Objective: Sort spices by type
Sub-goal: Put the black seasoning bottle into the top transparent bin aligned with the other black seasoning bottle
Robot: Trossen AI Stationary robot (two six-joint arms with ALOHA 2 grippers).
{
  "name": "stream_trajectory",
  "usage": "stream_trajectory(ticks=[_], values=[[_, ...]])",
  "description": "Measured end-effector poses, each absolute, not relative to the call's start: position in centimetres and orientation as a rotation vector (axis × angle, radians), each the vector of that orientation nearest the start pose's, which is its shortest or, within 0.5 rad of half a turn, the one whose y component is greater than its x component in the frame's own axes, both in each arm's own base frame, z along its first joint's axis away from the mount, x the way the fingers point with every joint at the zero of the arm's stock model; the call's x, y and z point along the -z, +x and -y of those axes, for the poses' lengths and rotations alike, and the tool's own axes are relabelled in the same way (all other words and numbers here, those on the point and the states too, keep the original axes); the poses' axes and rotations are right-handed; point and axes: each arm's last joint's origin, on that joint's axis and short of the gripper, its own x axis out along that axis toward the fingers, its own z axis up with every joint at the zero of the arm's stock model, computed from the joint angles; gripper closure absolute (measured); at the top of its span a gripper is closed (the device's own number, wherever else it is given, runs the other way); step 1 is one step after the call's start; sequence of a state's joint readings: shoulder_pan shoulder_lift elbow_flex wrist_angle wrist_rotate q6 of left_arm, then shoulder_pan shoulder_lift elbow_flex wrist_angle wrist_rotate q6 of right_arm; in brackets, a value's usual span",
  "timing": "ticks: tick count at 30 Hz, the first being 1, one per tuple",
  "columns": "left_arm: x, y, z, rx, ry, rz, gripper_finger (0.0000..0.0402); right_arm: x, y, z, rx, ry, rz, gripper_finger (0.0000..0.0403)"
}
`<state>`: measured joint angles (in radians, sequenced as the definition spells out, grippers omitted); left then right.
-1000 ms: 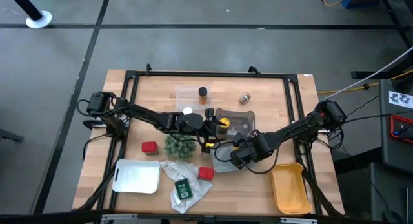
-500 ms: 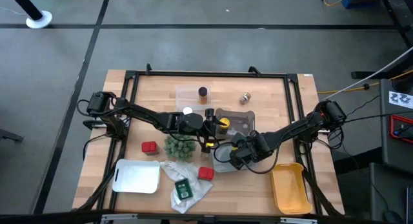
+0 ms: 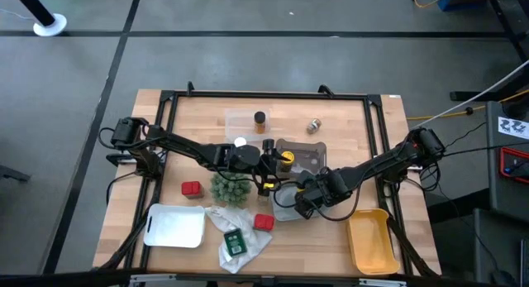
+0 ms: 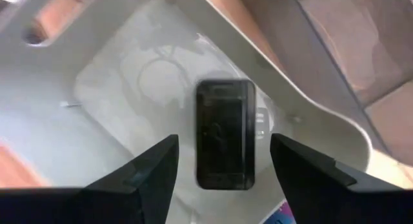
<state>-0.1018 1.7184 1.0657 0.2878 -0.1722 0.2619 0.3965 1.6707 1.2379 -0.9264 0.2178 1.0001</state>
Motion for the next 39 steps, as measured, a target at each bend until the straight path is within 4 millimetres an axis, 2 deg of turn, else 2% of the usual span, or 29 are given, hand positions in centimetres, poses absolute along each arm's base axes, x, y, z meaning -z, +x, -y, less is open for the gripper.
stream_trajectory(ticks=[6, 15, 28, 32, 36, 39], values=[[-22.9, 37.8, 3.4, -0.021, 0.308, -0.369, 0.0125, -25.0, 29.5, -11.7, 0.447, 0.38, -1.227, 0.0159], [-22.9, 37.8, 3.4, -0.022, 0.308, -0.369, 0.0125, -28.2, 28.7, -11.5, 0.455, 0.336, -1.326, 0.0159], [-22.9, 37.8, 3.4, -0.022, 0.308, -0.369, 0.0125, -28.7, 26.3, -10.9, 0.496, 0.302, -1.604, 0.0159], [-22.9, 37.8, 3.4, -0.021, 0.308, -0.369, 0.0125, -28.8, 25.9, -10.9, 0.438, 0.26, -1.68, 0.0159], [-23.1, 37.7, 3.4, -0.02, 0.309, -0.377, 0.0125, -29.3, 25.5, -10.8, 0.361, 0.239, -1.684, 0.0159], [-23.5, 37.3, 3.3, -0.02, 0.305, -0.389, 0.0125, -30.5, 24.6, -10.4, 0.327, 0.249, -1.646, 0.0159]])
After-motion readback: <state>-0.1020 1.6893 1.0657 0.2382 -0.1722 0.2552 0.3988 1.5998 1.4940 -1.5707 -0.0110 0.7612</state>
